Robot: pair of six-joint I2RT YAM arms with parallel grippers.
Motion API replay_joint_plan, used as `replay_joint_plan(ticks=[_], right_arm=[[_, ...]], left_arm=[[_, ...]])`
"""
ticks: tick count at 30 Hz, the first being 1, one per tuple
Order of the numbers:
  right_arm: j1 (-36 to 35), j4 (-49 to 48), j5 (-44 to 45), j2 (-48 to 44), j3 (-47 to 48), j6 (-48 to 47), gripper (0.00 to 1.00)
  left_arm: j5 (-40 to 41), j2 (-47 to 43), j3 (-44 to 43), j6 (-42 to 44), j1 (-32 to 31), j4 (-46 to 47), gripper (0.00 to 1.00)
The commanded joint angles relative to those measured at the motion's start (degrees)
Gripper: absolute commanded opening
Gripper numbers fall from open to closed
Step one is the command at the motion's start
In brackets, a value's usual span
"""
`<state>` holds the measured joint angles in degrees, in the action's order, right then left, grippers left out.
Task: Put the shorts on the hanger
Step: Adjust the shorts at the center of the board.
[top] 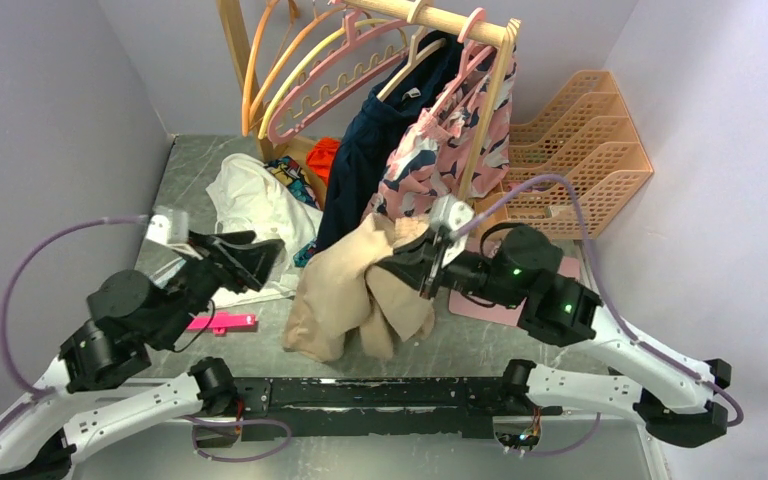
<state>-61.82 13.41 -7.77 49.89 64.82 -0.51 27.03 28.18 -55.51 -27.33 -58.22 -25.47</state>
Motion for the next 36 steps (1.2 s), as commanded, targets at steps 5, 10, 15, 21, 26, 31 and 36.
replay_joint_plan(ticks=[5, 10, 15, 21, 26, 31, 36], right_arm=[[-11.8, 1.3, -1.5, 3.0, -19.4, 4.1, 0.38], [-13.1, 0.7, 2.5, -0.6, -23.7, 11.2, 0.82], [-12.2, 3.0, 19.6, -0.4, -21.2, 15.5, 0.93], [-2.8, 4.9, 23.6, 1.1, -24.4, 25.4, 0.87], [5.5, 5.9, 20.8, -1.8, -30.4, 30.6, 0.81], [6.3, 7.9, 24.9, -5.9, -32.4, 33.9, 0.81], [6.3, 9.6, 26.8, -10.5, -33.2, 34.7, 0.82]], left_arm=[[7.4, -6.9, 5.1, 0.8, -0.1, 1.4, 0.80], [5.9, -5.9, 8.5, -2.2, -0.2, -1.9, 0.82], [3.6, -2.2, 10.7, -4.1, -0.1, -2.9, 0.82], [-1.3, 4.7, 12.1, -5.3, -0.1, -2.6, 0.81], [-12.0, 13.8, 11.9, -2.3, -0.1, 2.1, 0.81], [-21.6, 27.2, 9.1, 0.0, -0.1, 3.8, 0.81], [-24.9, 35.0, 7.4, 1.2, -0.5, 5.5, 0.91]])
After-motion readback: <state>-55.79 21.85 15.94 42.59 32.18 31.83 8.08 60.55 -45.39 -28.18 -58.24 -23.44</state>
